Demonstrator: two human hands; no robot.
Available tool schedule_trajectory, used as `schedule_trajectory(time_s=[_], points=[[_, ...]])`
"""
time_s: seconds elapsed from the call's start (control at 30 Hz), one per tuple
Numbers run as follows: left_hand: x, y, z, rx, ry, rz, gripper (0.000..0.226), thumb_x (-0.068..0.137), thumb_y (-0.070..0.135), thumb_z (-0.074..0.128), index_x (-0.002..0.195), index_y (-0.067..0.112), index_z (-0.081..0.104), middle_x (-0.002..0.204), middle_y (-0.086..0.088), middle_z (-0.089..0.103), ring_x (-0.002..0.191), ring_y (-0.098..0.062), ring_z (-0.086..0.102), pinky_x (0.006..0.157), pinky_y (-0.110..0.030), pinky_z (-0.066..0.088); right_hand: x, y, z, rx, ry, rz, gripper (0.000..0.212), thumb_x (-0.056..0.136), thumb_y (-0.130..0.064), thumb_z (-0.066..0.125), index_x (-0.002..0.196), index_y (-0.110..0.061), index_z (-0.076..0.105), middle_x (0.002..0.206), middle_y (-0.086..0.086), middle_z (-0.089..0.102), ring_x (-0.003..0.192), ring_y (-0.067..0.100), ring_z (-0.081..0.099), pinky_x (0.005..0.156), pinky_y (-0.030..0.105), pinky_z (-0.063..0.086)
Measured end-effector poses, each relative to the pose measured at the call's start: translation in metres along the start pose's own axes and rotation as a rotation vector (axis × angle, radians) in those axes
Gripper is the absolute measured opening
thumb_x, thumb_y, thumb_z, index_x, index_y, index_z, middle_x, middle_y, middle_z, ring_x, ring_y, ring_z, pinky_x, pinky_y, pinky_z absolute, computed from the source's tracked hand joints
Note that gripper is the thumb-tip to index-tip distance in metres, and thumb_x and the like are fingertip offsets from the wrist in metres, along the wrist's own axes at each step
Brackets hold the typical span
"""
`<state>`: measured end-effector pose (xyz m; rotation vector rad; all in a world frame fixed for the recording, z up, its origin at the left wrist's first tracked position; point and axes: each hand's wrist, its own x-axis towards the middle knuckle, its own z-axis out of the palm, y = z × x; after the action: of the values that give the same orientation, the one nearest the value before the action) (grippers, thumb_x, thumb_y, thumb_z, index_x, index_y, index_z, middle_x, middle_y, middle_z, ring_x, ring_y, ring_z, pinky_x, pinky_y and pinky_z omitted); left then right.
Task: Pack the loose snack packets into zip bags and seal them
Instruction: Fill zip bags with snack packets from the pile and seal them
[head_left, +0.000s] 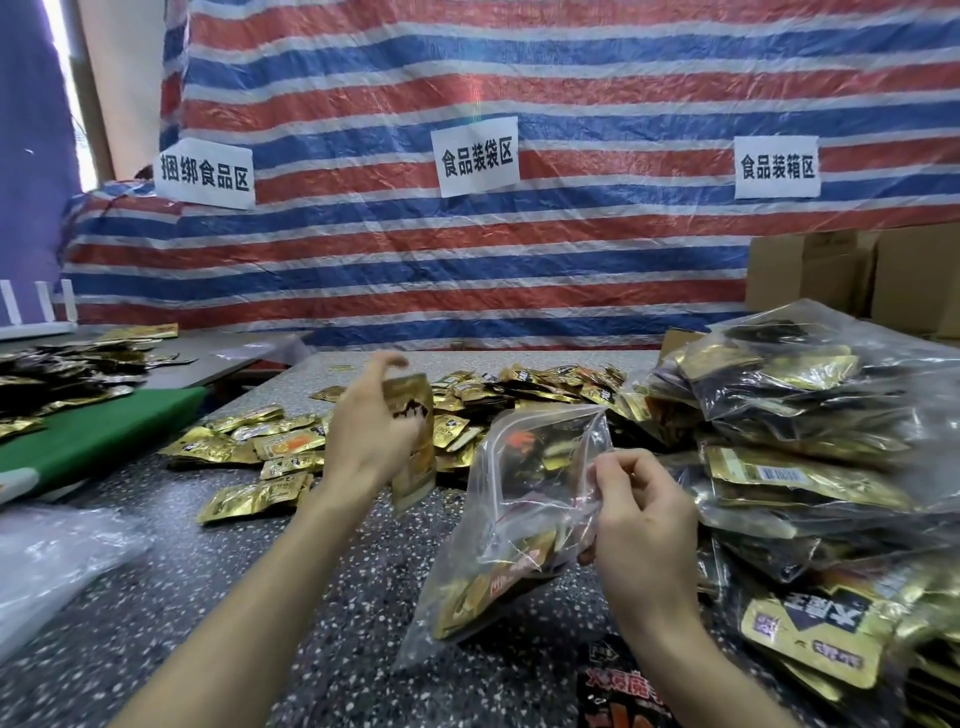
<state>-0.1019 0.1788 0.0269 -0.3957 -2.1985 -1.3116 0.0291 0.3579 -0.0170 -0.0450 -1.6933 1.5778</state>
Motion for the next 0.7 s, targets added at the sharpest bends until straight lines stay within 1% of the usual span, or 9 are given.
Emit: schedule_trajectory(time_s=[0.07,0.1,0.17,0.33,0.4,0.5,0.6,0.63,0.7], points=[[0.003,0.033,-0.017,-0.270,-0.013,-0.101,0.074,0.073,-0.006,0.076,0.133,0.024,0.044,0.109,-0.001,0.059,0.094,-0.022,0.065,0.071,-0.040,0.060,-0.001,-0.001,0.000,-0.009,-0.004,-0.011,0.025,0.101,-0.015,0.052,0.078,-0.009,0.060,0.050,-0.011,0.048,0.043,0.003,0.038,0.041,0.019,0.033],[0.003,0.049,-0.026,-0.375,-0.021,-0.138,0.073,0.072,-0.005,0.077,0.133,0.020,0.043,0.111,-0.005,0.057,0.095,-0.024,0.065,0.067,-0.037,0.061,-0.001,-0.001,0.000,-0.015,-0.005,-0.014,0.025,0.102,-0.015,0.052,0.078,-0.010,0.060,0.050,-0.011,0.049,0.044,0.004,0.038,0.041,0.020,0.033],[0.000,0.079,-0.042,-0.534,-0.035,-0.139,0.061,0.073,-0.003,0.078,0.124,0.014,0.049,0.114,-0.009,0.057,0.095,-0.027,0.066,0.060,-0.030,0.060,-0.001,0.000,0.000,-0.029,-0.004,-0.025,0.025,0.102,-0.017,0.053,0.078,-0.010,0.059,0.051,-0.011,0.049,0.045,0.004,0.038,0.042,0.020,0.034],[-0.026,0.128,-0.063,-0.674,-0.157,0.009,0.036,0.072,0.002,0.080,0.104,0.009,0.065,0.099,-0.011,0.071,0.085,-0.025,0.074,0.063,-0.029,0.059,-0.003,-0.001,0.002,-0.042,-0.009,-0.048,0.027,0.101,-0.018,0.054,0.077,-0.010,0.061,0.057,-0.008,0.056,0.049,0.003,0.045,0.045,0.021,0.040],[-0.036,0.138,-0.061,-0.622,-0.237,0.051,0.038,0.070,0.003,0.082,0.104,0.009,0.067,0.094,-0.008,0.073,0.083,-0.022,0.074,0.064,-0.028,0.059,-0.004,-0.001,0.002,-0.015,-0.014,-0.037,0.027,0.101,-0.017,0.053,0.077,-0.009,0.061,0.057,-0.003,0.057,0.050,0.006,0.048,0.045,0.022,0.041],[-0.044,0.140,-0.049,-0.351,-0.231,0.136,0.042,0.065,0.009,0.086,0.100,0.018,0.066,0.091,-0.002,0.071,0.083,-0.019,0.071,0.068,-0.034,0.062,-0.005,-0.001,0.002,-0.007,0.008,-0.041,0.028,0.101,-0.018,0.054,0.075,-0.010,0.059,0.056,-0.004,0.056,0.051,0.012,0.050,0.046,0.026,0.043],[-0.043,0.133,-0.039,-0.199,-0.199,0.179,0.040,0.068,0.004,0.083,0.098,0.023,0.064,0.090,0.002,0.069,0.084,-0.018,0.069,0.075,-0.043,0.061,-0.005,-0.002,0.002,0.018,0.023,-0.045,0.028,0.102,-0.019,0.053,0.075,-0.013,0.059,0.060,0.006,0.060,0.055,0.033,0.057,0.049,0.043,0.046],[-0.041,0.130,-0.037,-0.185,-0.197,0.180,0.040,0.068,0.004,0.082,0.098,0.023,0.064,0.089,0.002,0.068,0.083,-0.018,0.070,0.074,-0.043,0.061,-0.006,-0.003,0.002,0.047,0.018,-0.039,0.027,0.102,-0.018,0.052,0.076,-0.013,0.059,0.060,0.011,0.061,0.054,0.037,0.058,0.046,0.044,0.045],[-0.039,0.123,-0.031,-0.148,-0.239,0.167,0.043,0.065,0.004,0.084,0.097,0.024,0.064,0.088,0.003,0.068,0.081,-0.015,0.070,0.072,-0.041,0.062,-0.006,-0.004,0.002,0.108,-0.004,-0.029,0.026,0.103,-0.017,0.049,0.080,-0.013,0.059,0.057,0.011,0.062,0.047,0.029,0.059,0.040,0.032,0.046]])
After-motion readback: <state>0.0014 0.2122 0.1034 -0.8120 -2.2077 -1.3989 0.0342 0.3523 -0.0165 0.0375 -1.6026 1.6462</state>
